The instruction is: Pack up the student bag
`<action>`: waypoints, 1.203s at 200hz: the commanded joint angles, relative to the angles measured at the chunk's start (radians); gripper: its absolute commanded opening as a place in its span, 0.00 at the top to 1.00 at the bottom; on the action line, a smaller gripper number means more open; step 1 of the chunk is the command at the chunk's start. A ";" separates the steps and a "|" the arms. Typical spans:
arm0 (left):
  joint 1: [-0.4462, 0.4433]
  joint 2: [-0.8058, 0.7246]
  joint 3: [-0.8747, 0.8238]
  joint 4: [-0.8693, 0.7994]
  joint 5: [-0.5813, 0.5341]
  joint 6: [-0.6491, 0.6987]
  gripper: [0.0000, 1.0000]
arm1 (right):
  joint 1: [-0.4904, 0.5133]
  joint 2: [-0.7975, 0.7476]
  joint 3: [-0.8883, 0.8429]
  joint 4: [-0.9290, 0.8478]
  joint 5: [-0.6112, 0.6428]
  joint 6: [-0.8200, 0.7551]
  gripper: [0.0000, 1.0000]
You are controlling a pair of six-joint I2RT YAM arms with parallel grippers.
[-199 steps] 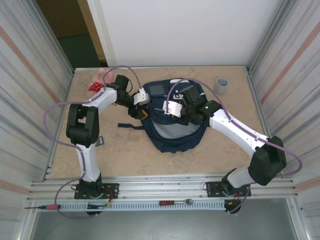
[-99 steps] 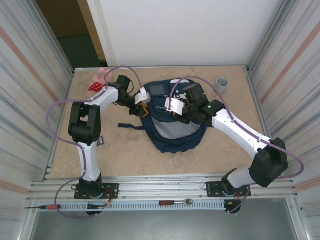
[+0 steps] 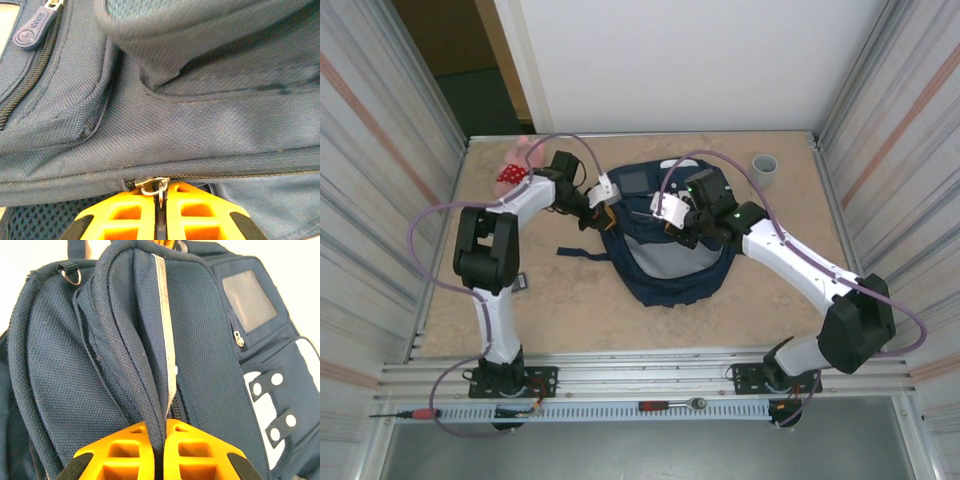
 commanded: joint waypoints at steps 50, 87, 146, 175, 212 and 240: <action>-0.055 -0.133 -0.154 0.019 -0.084 -0.127 0.95 | -0.029 0.032 0.010 -0.033 -0.057 0.180 0.73; -0.059 -0.151 -0.182 0.024 -0.117 -0.151 0.95 | -0.017 -0.127 0.026 -0.166 -0.163 0.772 0.46; -0.062 -0.170 -0.212 0.040 -0.126 -0.180 0.96 | 0.123 -0.320 -0.307 0.091 -0.077 1.742 0.44; -0.072 -0.183 -0.225 0.040 -0.129 -0.185 0.96 | 0.124 -0.230 -0.359 0.161 -0.033 1.909 0.42; -0.099 -0.198 -0.252 0.036 -0.135 -0.183 0.96 | 0.094 -0.094 -0.365 0.261 -0.004 1.932 0.47; -0.134 -0.203 -0.264 0.018 -0.153 -0.178 0.96 | 0.065 -0.030 -0.372 0.316 0.014 1.926 0.57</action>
